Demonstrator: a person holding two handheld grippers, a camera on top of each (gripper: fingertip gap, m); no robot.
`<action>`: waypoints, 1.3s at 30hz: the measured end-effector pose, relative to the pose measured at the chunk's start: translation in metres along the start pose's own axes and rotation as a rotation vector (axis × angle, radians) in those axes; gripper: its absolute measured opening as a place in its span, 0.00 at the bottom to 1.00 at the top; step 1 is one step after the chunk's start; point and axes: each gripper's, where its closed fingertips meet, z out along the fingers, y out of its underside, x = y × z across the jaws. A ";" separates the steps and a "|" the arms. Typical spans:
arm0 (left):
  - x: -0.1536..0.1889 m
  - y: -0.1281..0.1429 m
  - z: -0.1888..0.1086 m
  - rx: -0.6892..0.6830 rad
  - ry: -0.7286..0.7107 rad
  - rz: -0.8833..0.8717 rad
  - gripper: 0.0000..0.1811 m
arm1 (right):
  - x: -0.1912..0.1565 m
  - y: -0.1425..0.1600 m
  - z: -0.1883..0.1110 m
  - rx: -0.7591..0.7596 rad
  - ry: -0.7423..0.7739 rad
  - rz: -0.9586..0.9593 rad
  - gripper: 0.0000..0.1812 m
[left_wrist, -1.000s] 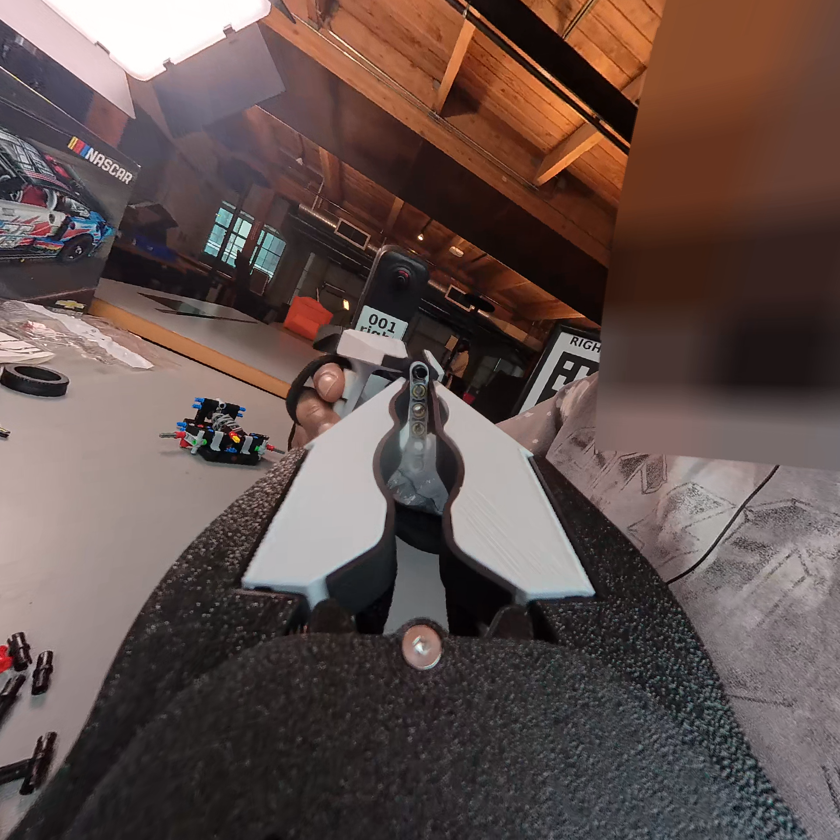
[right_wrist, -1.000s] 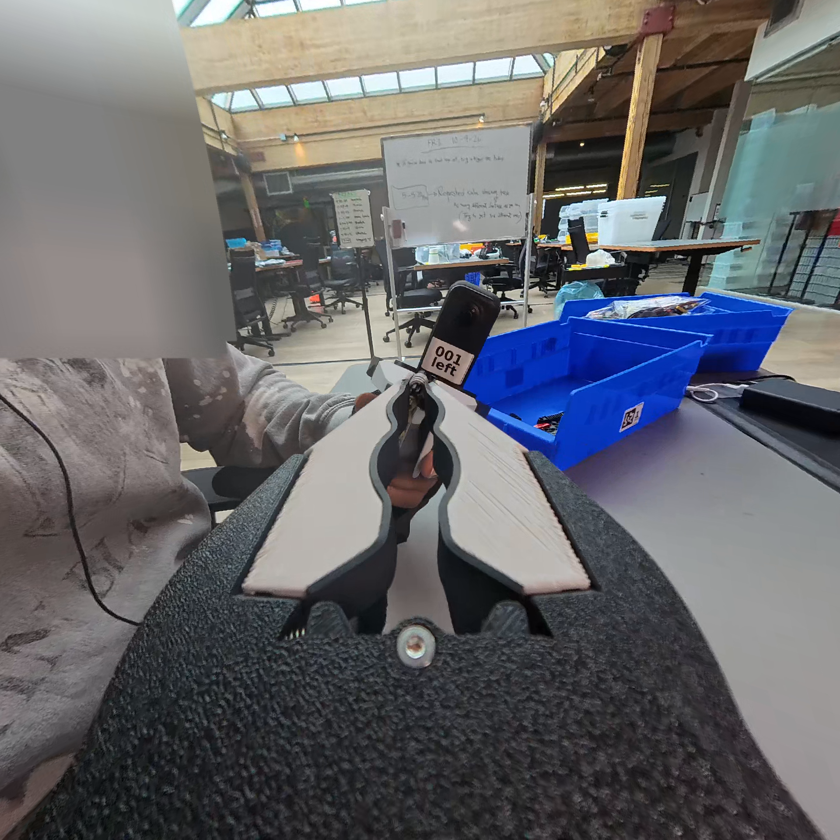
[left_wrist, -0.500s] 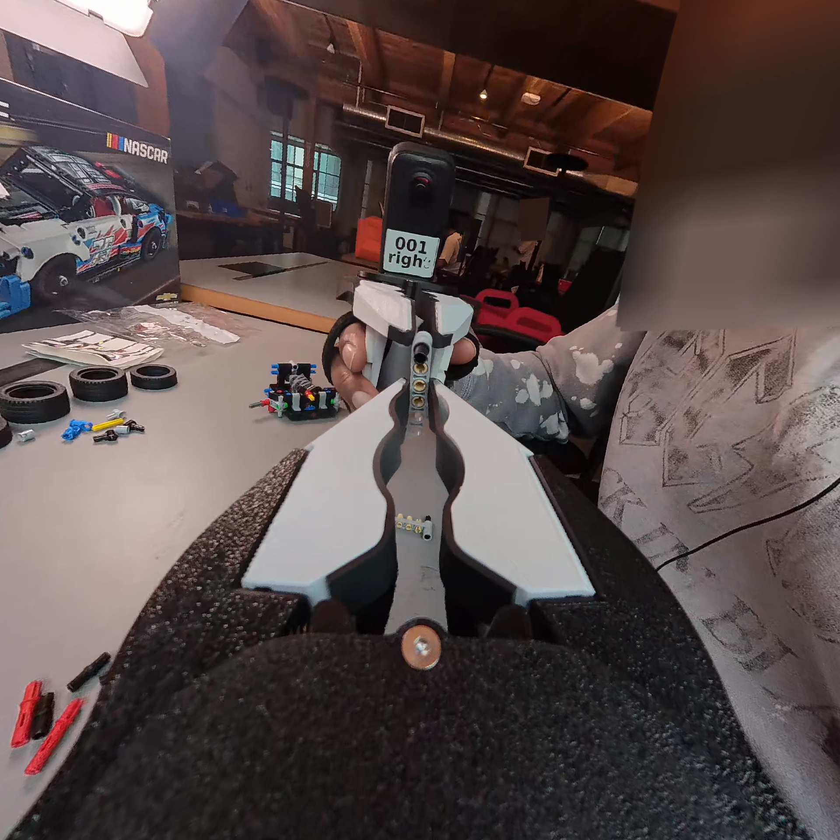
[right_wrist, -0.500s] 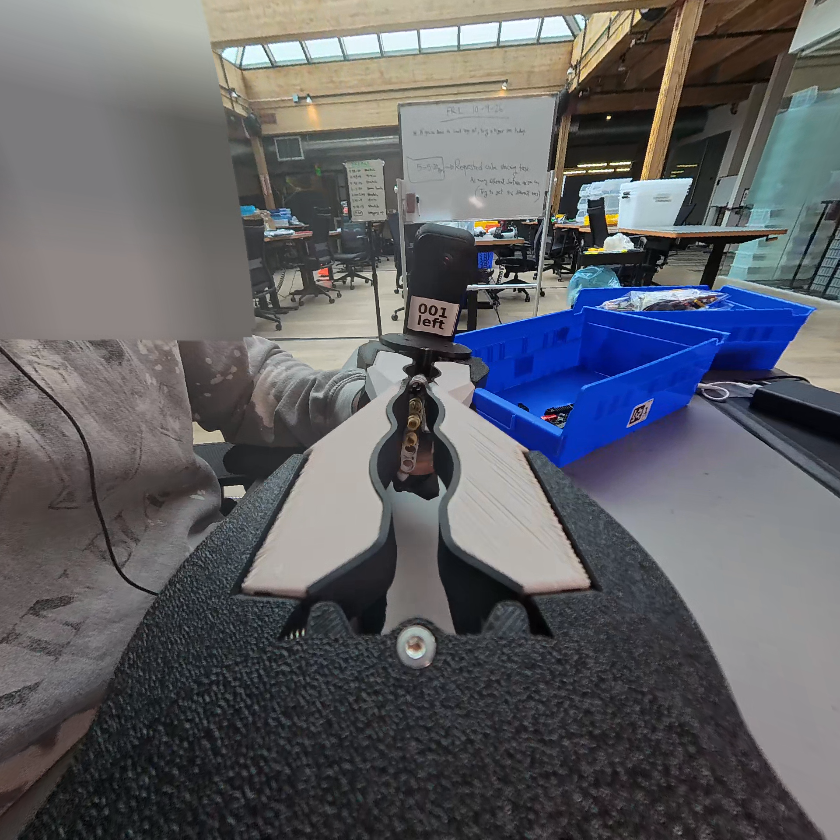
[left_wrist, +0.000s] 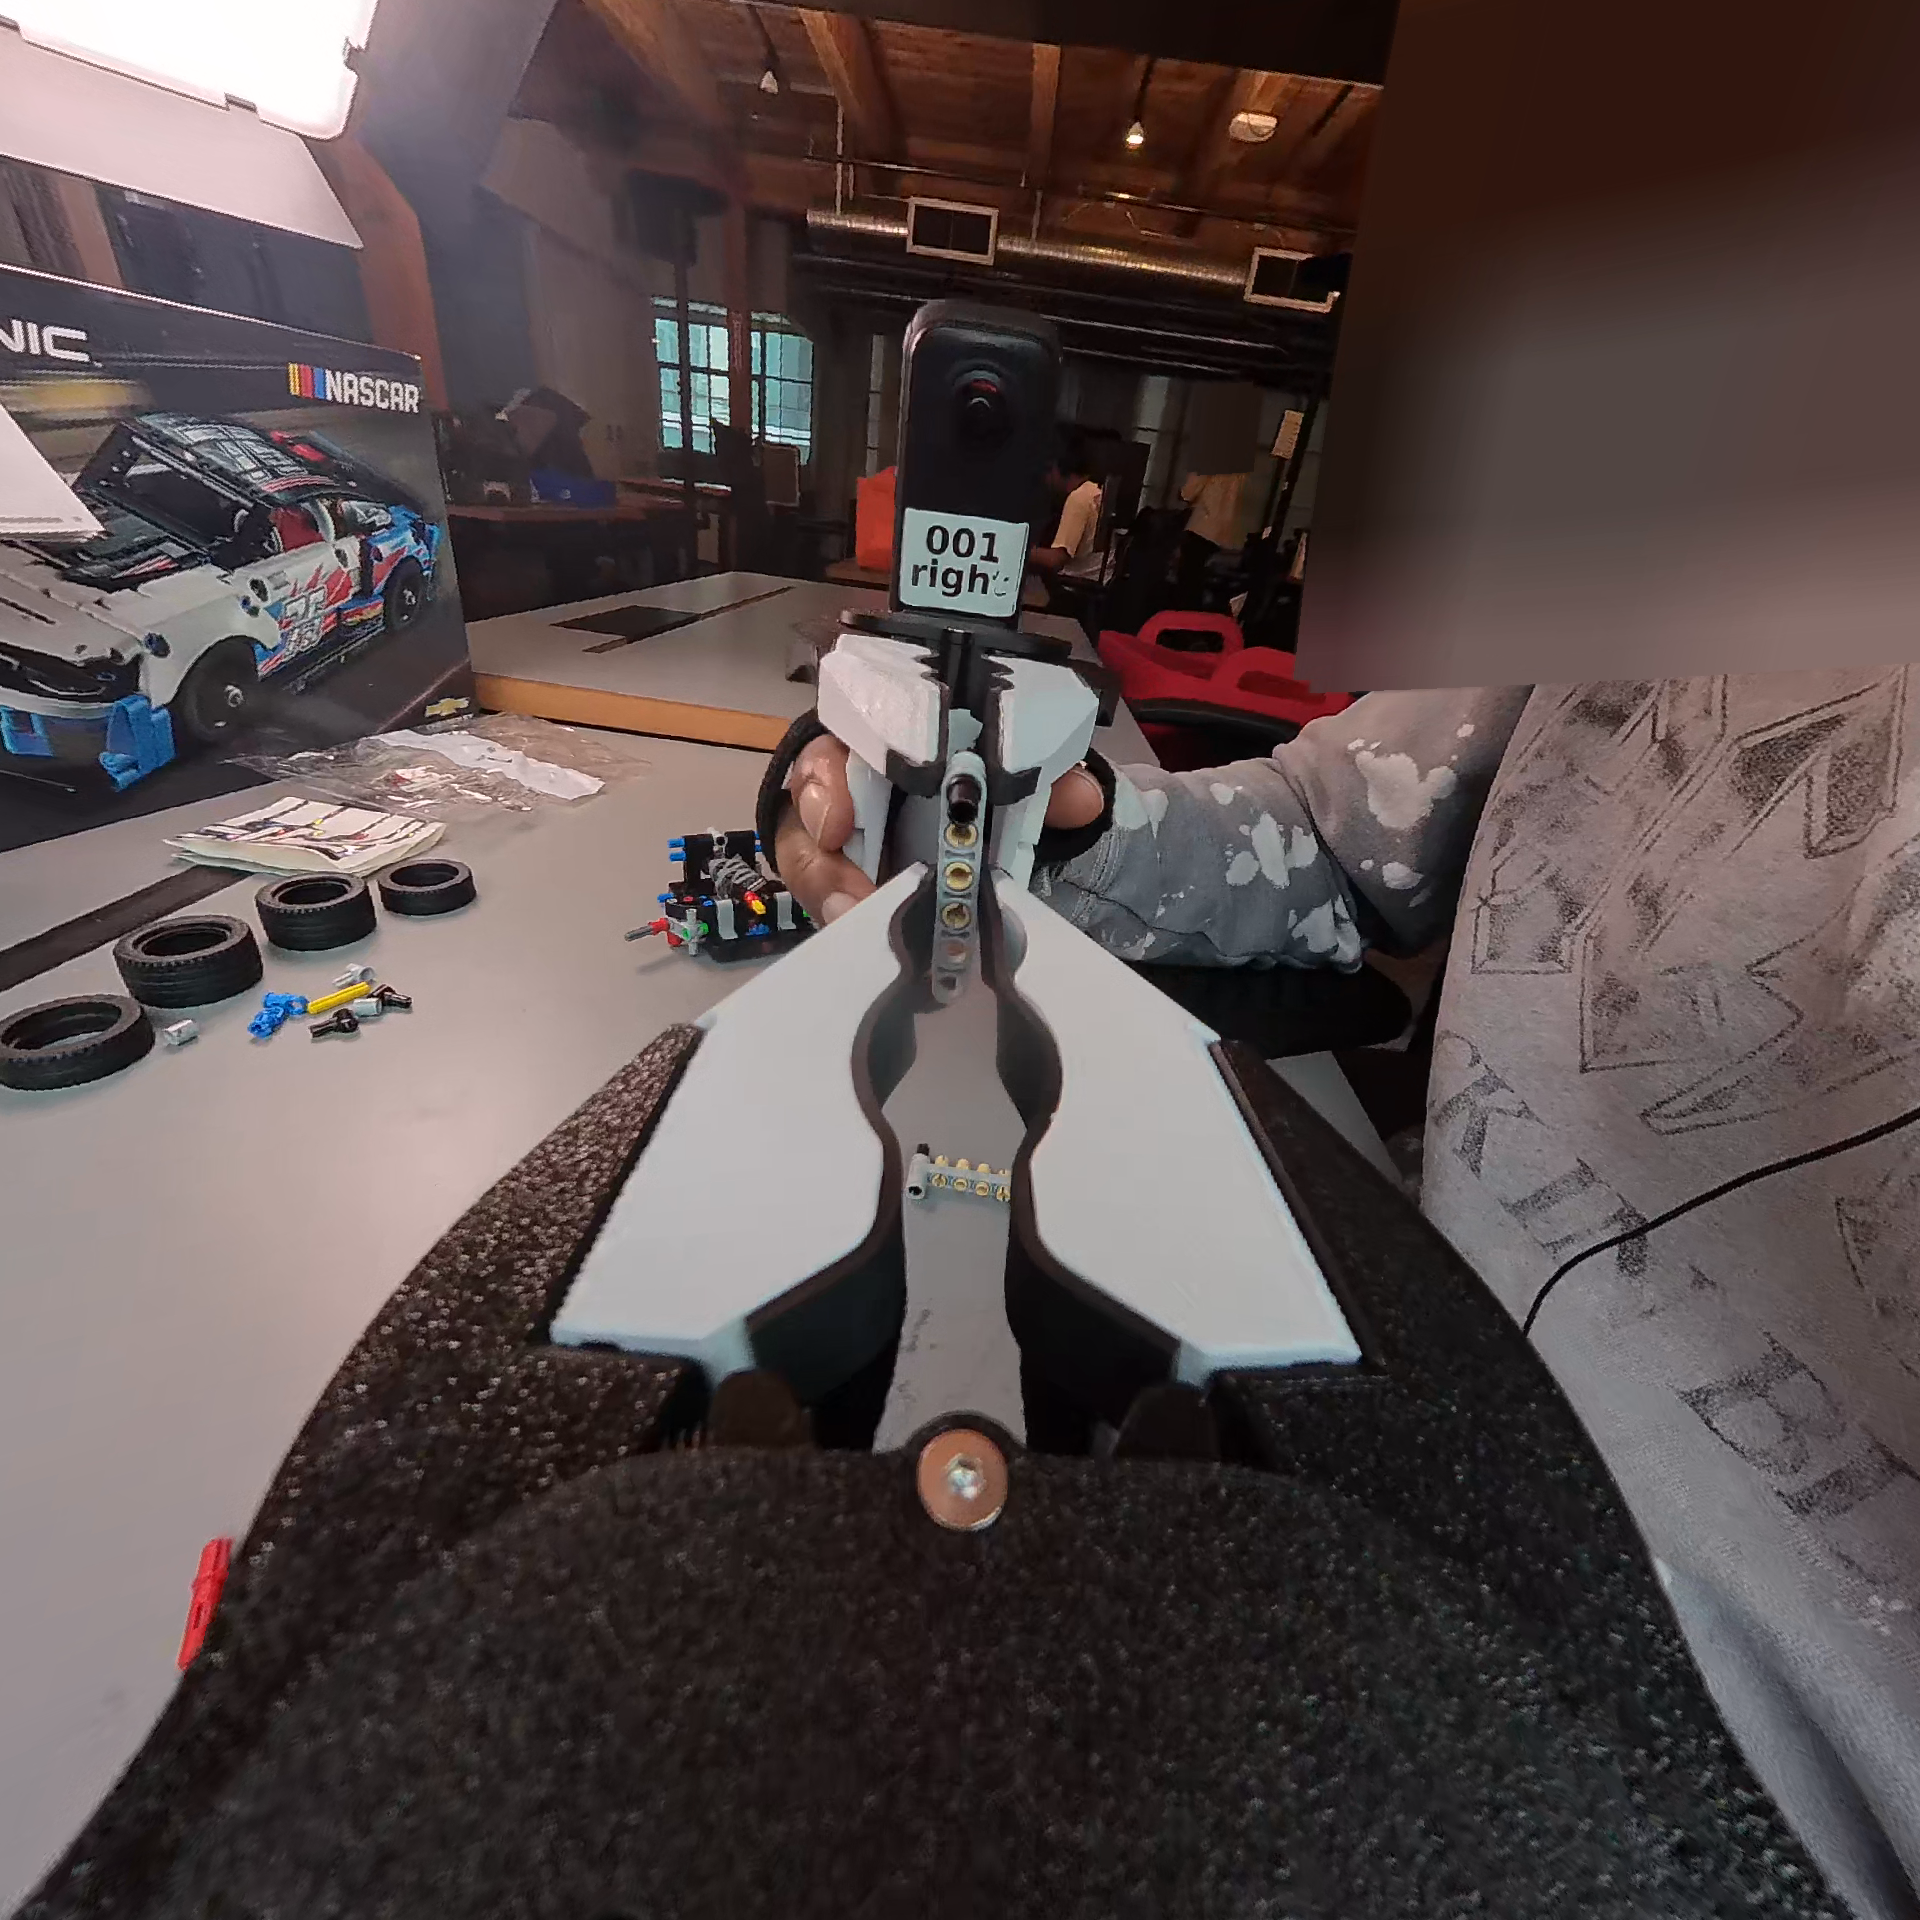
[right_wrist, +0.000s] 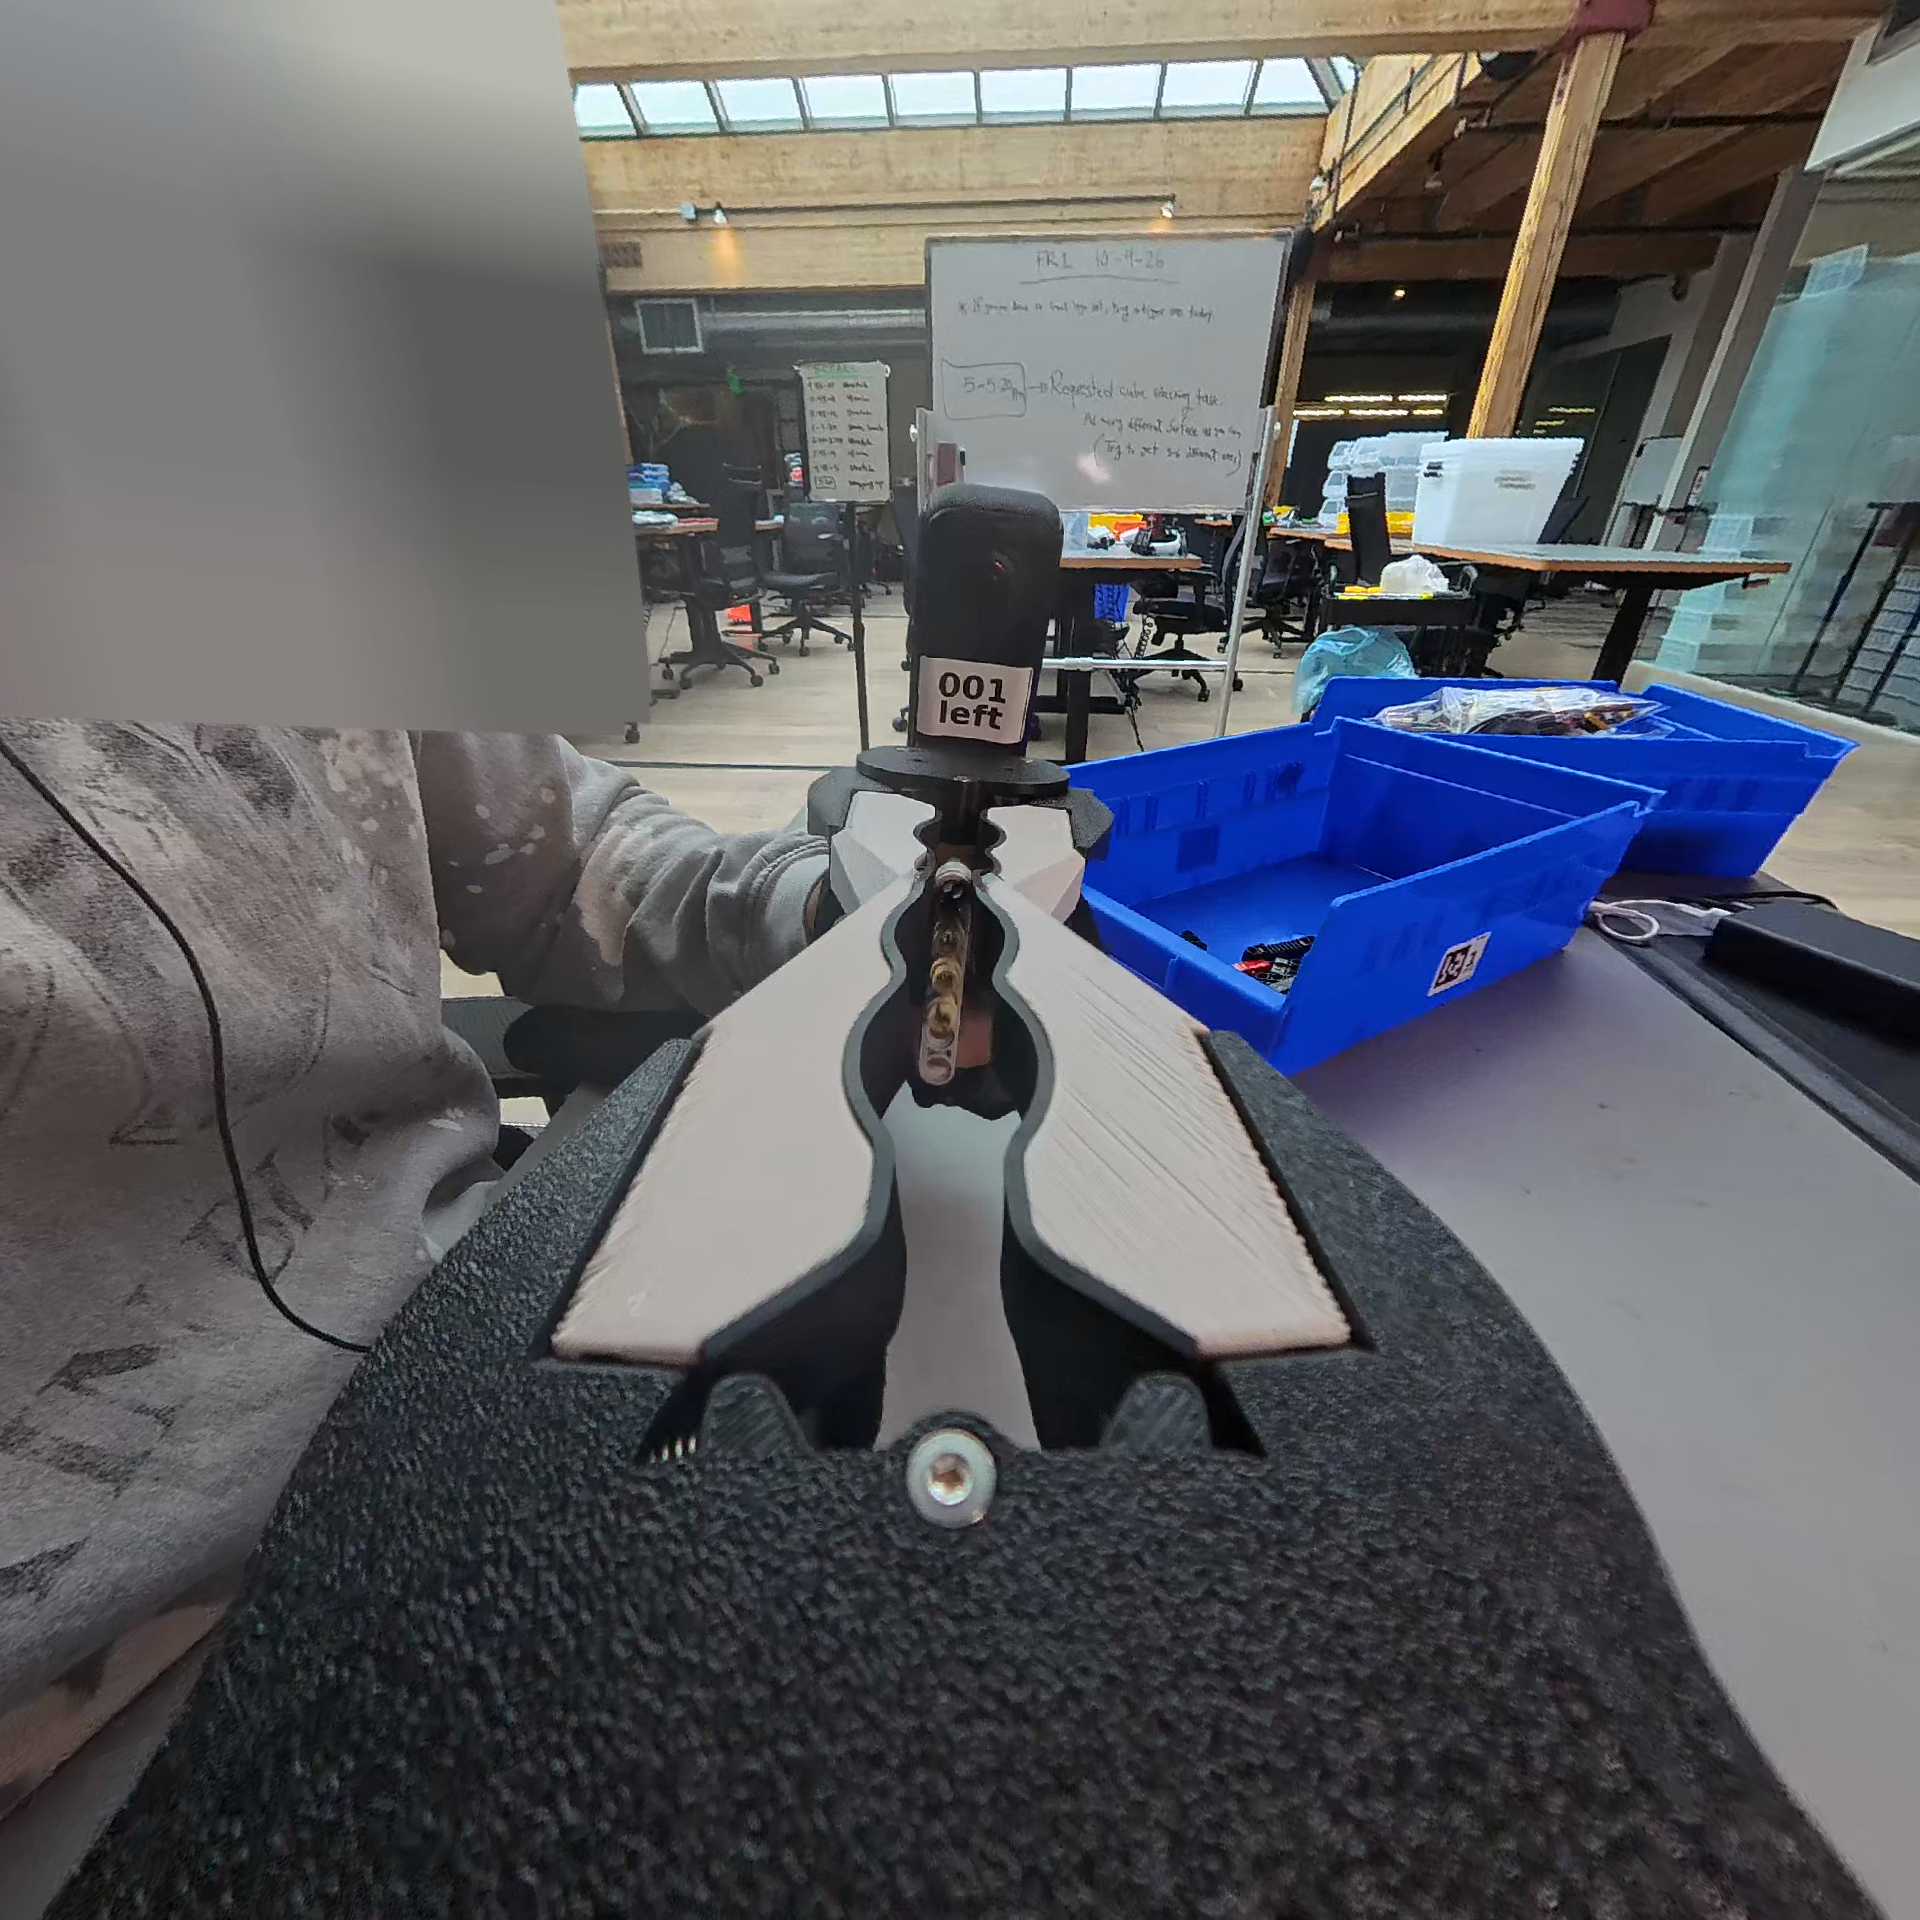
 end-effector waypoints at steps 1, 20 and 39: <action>-0.002 -0.003 -0.003 0.008 -0.006 -0.001 0.06 | 0.001 0.000 -0.001 0.005 -0.005 0.015 0.03; -0.001 -0.008 -0.009 -0.112 -0.050 0.093 0.02 | 0.000 0.011 -0.001 -0.020 -0.042 0.009 0.03; -0.036 0.011 -0.026 -0.126 -0.121 0.001 0.02 | 0.031 0.012 -0.038 0.001 0.039 0.027 0.03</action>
